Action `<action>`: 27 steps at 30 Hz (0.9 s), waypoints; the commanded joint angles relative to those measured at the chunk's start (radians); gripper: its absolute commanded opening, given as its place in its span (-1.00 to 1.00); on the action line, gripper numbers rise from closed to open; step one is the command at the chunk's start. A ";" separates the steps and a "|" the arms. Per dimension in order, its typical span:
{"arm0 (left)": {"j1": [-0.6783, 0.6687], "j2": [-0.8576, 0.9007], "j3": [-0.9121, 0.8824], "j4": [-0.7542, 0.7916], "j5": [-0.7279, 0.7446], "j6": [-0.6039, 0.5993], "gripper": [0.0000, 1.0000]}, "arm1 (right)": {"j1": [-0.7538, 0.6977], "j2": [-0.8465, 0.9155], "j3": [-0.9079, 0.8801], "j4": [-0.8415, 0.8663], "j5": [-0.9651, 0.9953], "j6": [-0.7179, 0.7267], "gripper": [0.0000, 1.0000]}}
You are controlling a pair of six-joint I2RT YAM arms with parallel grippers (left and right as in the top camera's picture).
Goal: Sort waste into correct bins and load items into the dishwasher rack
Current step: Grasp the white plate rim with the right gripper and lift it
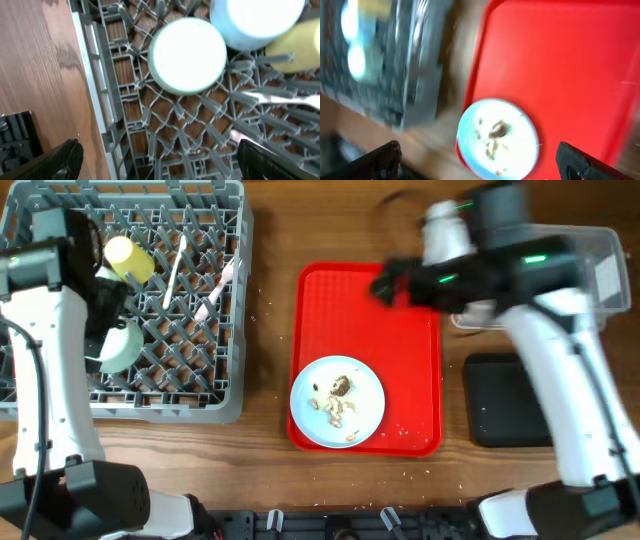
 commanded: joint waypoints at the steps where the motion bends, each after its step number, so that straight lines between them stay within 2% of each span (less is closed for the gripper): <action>1: 0.059 -0.003 -0.002 0.016 0.009 -0.017 1.00 | 0.257 0.090 -0.044 0.005 0.177 -0.031 0.72; 2: 0.072 -0.003 -0.002 0.016 0.013 -0.016 1.00 | 0.321 0.124 -0.058 0.011 0.180 -0.027 0.45; 6: 0.082 -0.003 -0.002 0.016 0.013 -0.016 1.00 | 0.597 0.317 -0.082 0.018 0.262 0.000 0.18; 9: 0.082 -0.003 -0.002 0.016 0.013 -0.016 1.00 | 0.697 0.406 -0.082 0.024 0.318 0.032 0.14; 11: 0.082 -0.003 -0.002 0.016 0.013 -0.016 1.00 | 0.744 0.453 -0.088 0.021 0.349 0.053 0.02; 13: 0.082 -0.003 -0.002 0.016 0.013 -0.016 1.00 | 0.764 0.464 -0.156 0.043 0.413 0.111 0.00; 16: 0.082 -0.003 -0.002 0.016 0.013 -0.016 1.00 | 0.764 0.464 -0.299 0.143 0.412 0.126 0.02; 21: 0.082 -0.003 -0.002 0.016 0.013 -0.016 1.00 | 0.764 0.464 -0.312 0.195 0.412 0.126 0.01; 22: 0.082 -0.003 -0.002 0.016 0.013 -0.016 1.00 | 0.764 0.464 -0.312 0.206 0.412 0.126 -0.19; 24: 0.082 -0.003 -0.002 0.016 0.013 -0.016 1.00 | 0.764 0.463 -0.312 0.231 0.412 0.133 -0.79; 25: 0.082 -0.003 -0.002 0.016 0.013 -0.016 1.00 | 0.764 0.463 -0.312 0.238 0.413 0.148 -0.90; 27: 0.082 -0.003 -0.002 0.016 0.013 -0.016 1.00 | 0.754 0.463 -0.301 0.236 0.431 0.164 -0.91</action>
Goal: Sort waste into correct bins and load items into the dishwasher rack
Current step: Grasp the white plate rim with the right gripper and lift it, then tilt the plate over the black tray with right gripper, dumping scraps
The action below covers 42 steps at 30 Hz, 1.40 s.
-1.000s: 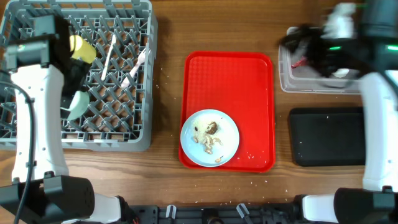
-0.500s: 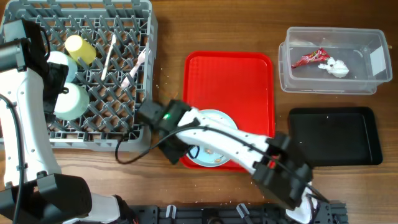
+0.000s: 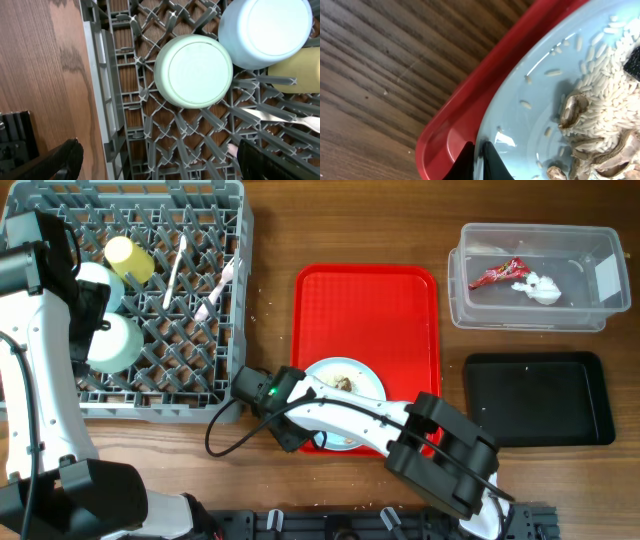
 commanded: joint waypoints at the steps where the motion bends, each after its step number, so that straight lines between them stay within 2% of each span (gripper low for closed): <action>1: 0.004 -0.003 -0.002 -0.001 -0.003 -0.016 1.00 | -0.017 0.019 0.008 0.003 0.039 0.026 -0.92; 6: 0.004 -0.003 -0.002 -0.001 -0.003 -0.016 1.00 | -0.085 0.018 0.110 -0.133 0.290 0.067 -0.91; 10: 0.004 -0.003 -0.002 -0.001 -0.003 -0.016 1.00 | -0.168 0.018 0.152 -0.201 0.314 0.089 -0.92; 17: 0.004 -0.003 -0.002 -0.001 -0.003 -0.016 1.00 | -0.216 0.018 0.306 -0.392 0.397 0.176 -0.92; 22: 0.004 -0.003 -0.002 -0.001 -0.003 -0.016 1.00 | -0.294 -0.029 0.388 -0.480 0.491 0.303 -0.92; 30: 0.004 -0.003 -0.002 -0.001 -0.003 -0.016 1.00 | -0.735 -0.192 0.392 -0.484 0.388 0.322 -0.92; 31: 0.004 -0.003 -0.002 -0.001 -0.003 -0.016 1.00 | -0.828 -0.196 0.392 -0.478 0.353 0.349 -0.92; 35: 0.004 -0.003 -0.002 -0.001 -0.003 -0.016 1.00 | -1.051 -0.195 0.391 -0.437 0.172 0.358 -0.91; 40: 0.004 -0.003 -0.002 -0.001 -0.003 -0.016 1.00 | -1.242 -0.195 0.384 -0.402 0.039 0.353 -0.91; 42: 0.004 -0.003 -0.002 -0.001 -0.003 -0.016 1.00 | -1.295 -0.195 0.375 -0.391 -0.014 0.310 -0.91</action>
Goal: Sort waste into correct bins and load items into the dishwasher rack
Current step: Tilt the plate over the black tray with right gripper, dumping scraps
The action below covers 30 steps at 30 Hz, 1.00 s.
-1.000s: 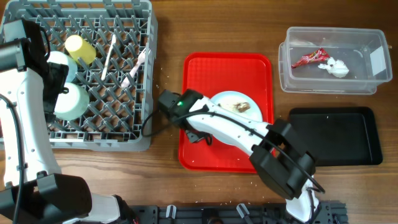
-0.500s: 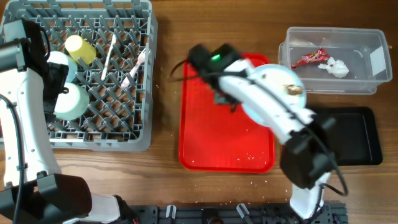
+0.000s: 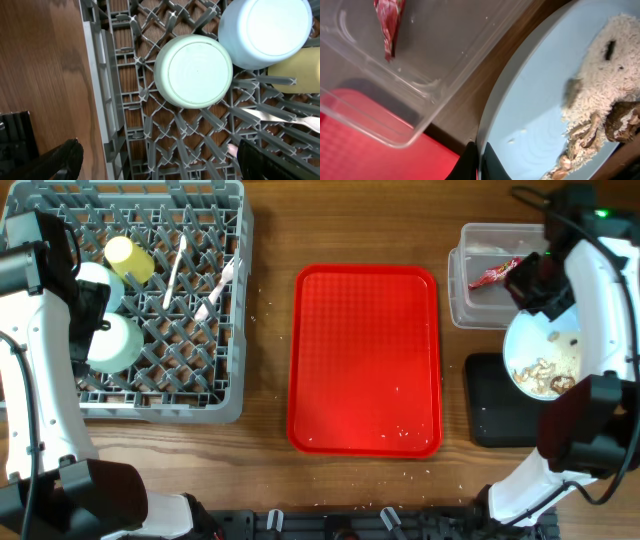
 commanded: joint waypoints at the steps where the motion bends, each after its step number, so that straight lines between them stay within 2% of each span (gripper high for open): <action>1: 0.004 -0.003 -0.002 -0.001 -0.003 -0.016 1.00 | -0.097 -0.030 -0.003 0.010 -0.147 -0.061 -0.92; 7: 0.004 -0.003 -0.002 -0.001 -0.003 -0.016 1.00 | -0.257 -0.030 -0.048 0.006 -0.378 -0.145 -0.92; 10: 0.004 -0.003 -0.002 -0.001 -0.003 -0.016 1.00 | -0.333 -0.030 -0.149 0.053 -0.567 -0.259 -0.92; 13: 0.004 -0.003 -0.002 -0.001 -0.003 -0.016 1.00 | -0.403 -0.030 -0.187 0.057 -0.652 -0.320 -0.92; 14: 0.004 -0.003 -0.002 -0.001 -0.003 -0.016 1.00 | -0.431 -0.030 -0.187 0.043 -0.731 -0.383 -0.92; 19: 0.004 -0.003 -0.002 -0.001 -0.003 -0.016 1.00 | -0.516 -0.030 -0.187 -0.044 -0.908 -0.513 -0.92; 22: 0.004 -0.003 -0.002 -0.001 -0.003 -0.016 1.00 | -0.598 -0.030 -0.187 -0.091 -0.934 -0.555 -0.92; 25: 0.004 -0.003 -0.002 -0.001 -0.003 -0.016 1.00 | -0.665 -0.030 -0.187 -0.156 -0.999 -0.660 -0.91; 27: 0.004 -0.003 -0.002 -0.001 -0.003 -0.016 1.00 | -0.691 -0.030 -0.187 -0.172 -1.016 -0.681 -0.92; 30: 0.004 -0.003 -0.002 -0.001 -0.003 -0.016 1.00 | -0.698 -0.030 -0.187 -0.227 -1.112 -0.797 -0.92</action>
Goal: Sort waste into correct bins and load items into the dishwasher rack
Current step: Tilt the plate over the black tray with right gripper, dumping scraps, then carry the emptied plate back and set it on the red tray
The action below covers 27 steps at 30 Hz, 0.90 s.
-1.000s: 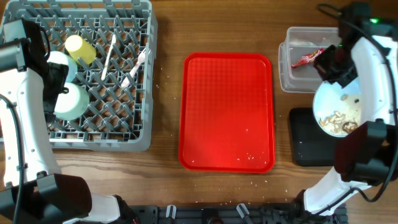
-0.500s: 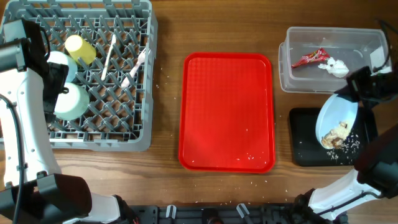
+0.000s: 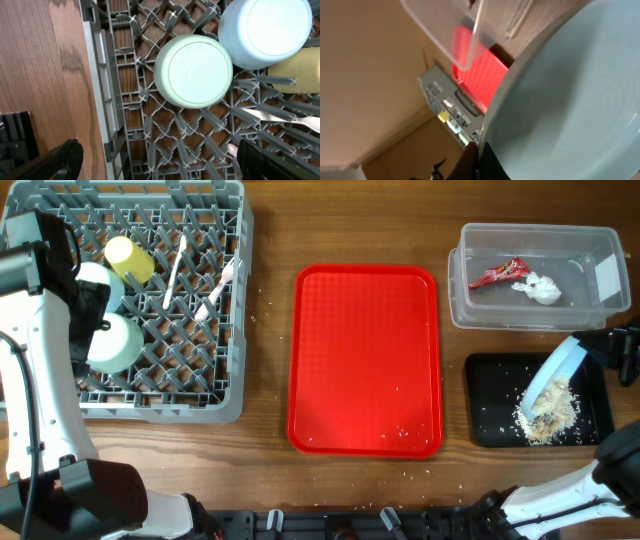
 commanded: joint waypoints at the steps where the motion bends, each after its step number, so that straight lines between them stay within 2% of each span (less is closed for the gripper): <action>1: 0.004 -0.003 -0.002 -0.001 -0.003 -0.016 1.00 | -0.003 -0.026 -0.002 0.035 -0.106 -0.053 -0.92; 3: 0.004 -0.003 -0.002 -0.001 -0.003 -0.016 1.00 | -0.003 -0.026 -0.002 0.010 -0.139 -0.098 -0.92; 5: 0.004 -0.003 -0.002 -0.001 -0.003 -0.016 1.00 | -0.006 -0.026 -0.002 0.092 -0.082 0.023 -0.92; 6: 0.004 -0.003 -0.002 -0.001 -0.003 -0.016 1.00 | -0.008 -0.026 -0.002 0.055 -0.119 -0.053 -0.92; 7: 0.004 -0.003 -0.002 -0.001 -0.003 -0.016 1.00 | -0.007 -0.026 -0.002 0.084 -0.127 -0.064 -0.92; 8: 0.004 -0.003 -0.002 -0.001 -0.003 -0.016 1.00 | -0.009 -0.026 -0.002 0.122 -0.088 0.012 -0.92; 10: 0.004 -0.003 -0.002 -0.001 -0.003 -0.016 1.00 | -0.011 -0.027 -0.002 0.007 -0.193 -0.158 -0.92; 11: 0.004 -0.003 -0.002 -0.001 -0.003 -0.016 1.00 | -0.011 -0.027 -0.002 0.066 -0.181 -0.084 -0.92; 12: 0.004 -0.003 -0.002 -0.001 -0.003 -0.016 1.00 | -0.011 -0.027 -0.002 0.055 -0.147 -0.029 -0.92; 13: 0.004 -0.003 -0.002 -0.001 -0.003 -0.016 1.00 | -0.011 -0.029 -0.002 -0.003 -0.203 -0.134 -0.92; 14: 0.004 -0.003 -0.002 -0.001 -0.003 -0.016 1.00 | -0.011 -0.029 -0.002 0.028 -0.231 -0.152 -0.92; 15: 0.004 -0.003 -0.002 -0.001 -0.003 -0.016 1.00 | -0.012 -0.028 -0.002 0.148 -0.106 0.060 -0.92; 17: 0.004 -0.003 -0.002 -0.001 -0.003 -0.016 1.00 | -0.010 -0.030 -0.002 0.082 -0.147 -0.064 -0.92; 19: 0.004 -0.003 -0.002 -0.001 -0.003 -0.016 1.00 | -0.008 -0.030 -0.002 0.097 -0.133 -0.022 -0.92; 20: 0.004 -0.003 -0.002 -0.001 -0.003 -0.016 1.00 | -0.007 -0.035 -0.002 0.018 -0.196 -0.146 -0.92; 21: 0.004 -0.003 -0.002 -0.001 -0.003 -0.016 1.00 | 0.000 -0.040 -0.003 -0.016 -0.225 -0.195 -0.92; 24: 0.004 -0.003 -0.002 -0.001 -0.003 -0.016 1.00 | 0.027 -0.147 -0.005 -0.016 -0.221 -0.158 -0.92; 27: 0.004 -0.003 -0.002 -0.001 -0.003 -0.016 1.00 | 0.074 -0.345 -0.005 0.040 -0.193 -0.070 -0.91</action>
